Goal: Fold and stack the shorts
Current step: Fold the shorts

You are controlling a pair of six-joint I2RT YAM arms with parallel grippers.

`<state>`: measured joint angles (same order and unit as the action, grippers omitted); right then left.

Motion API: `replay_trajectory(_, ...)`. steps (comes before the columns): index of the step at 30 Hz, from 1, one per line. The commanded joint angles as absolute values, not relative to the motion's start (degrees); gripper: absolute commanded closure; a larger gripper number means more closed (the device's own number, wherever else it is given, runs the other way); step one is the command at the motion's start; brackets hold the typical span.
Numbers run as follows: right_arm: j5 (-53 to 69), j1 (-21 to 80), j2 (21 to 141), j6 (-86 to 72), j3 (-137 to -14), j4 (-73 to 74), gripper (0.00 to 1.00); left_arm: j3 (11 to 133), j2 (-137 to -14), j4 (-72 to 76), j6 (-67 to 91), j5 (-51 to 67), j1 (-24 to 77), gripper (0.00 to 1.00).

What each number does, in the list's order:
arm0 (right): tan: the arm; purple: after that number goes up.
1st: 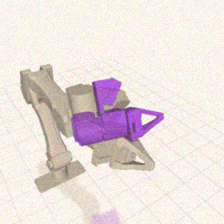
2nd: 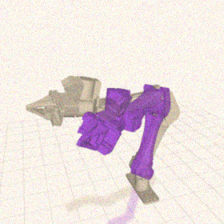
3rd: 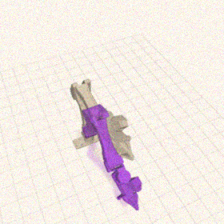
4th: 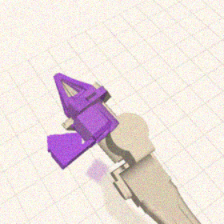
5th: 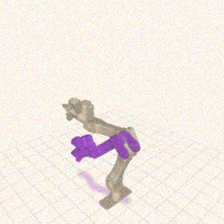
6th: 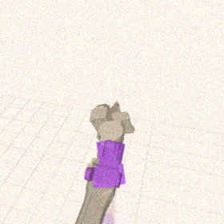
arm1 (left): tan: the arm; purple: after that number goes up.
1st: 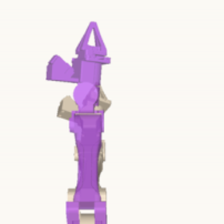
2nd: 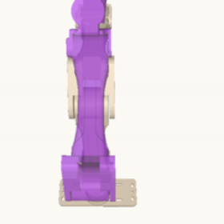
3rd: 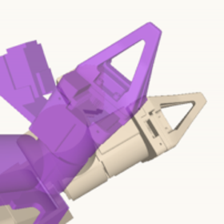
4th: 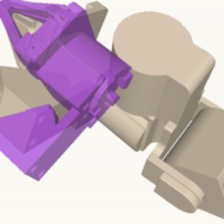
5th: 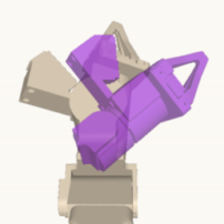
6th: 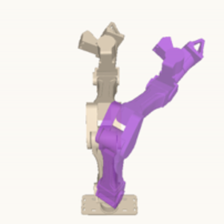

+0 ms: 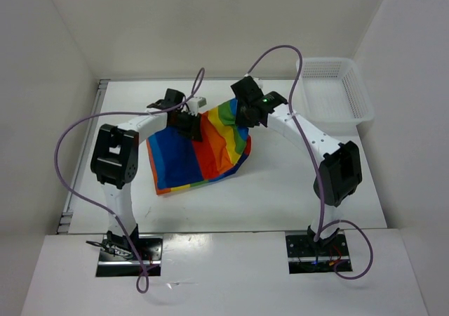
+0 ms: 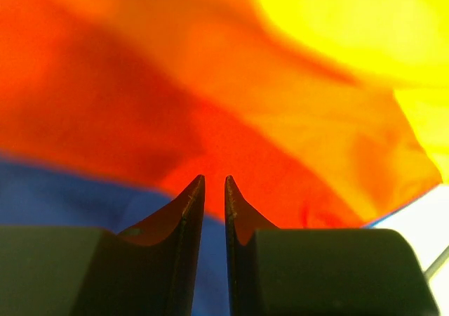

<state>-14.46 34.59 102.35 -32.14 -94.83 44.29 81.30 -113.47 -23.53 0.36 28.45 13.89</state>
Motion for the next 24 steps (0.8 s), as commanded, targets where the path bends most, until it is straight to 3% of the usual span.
replay_trajectory(1,-18.5,35.1,101.9,-33.0,-97.9,46.9,1.00,84.5,-115.6,-20.7,0.0,29.1,16.1,0.76)
replay_trajectory(12,-17.9,35.1,100.6,-34.3,-99.7,48.0,1.00,85.1,-118.5,-18.3,0.0,29.3,19.7,0.77)
replay_trajectory(18,-23.3,33.7,99.9,-32.9,-100.2,49.9,1.00,81.8,-110.2,-23.5,0.0,30.6,14.3,0.75)
replay_trajectory(24,-21.3,32.9,98.3,-30.8,-101.0,49.9,1.00,74.3,-105.2,-24.6,0.0,27.4,6.3,0.75)
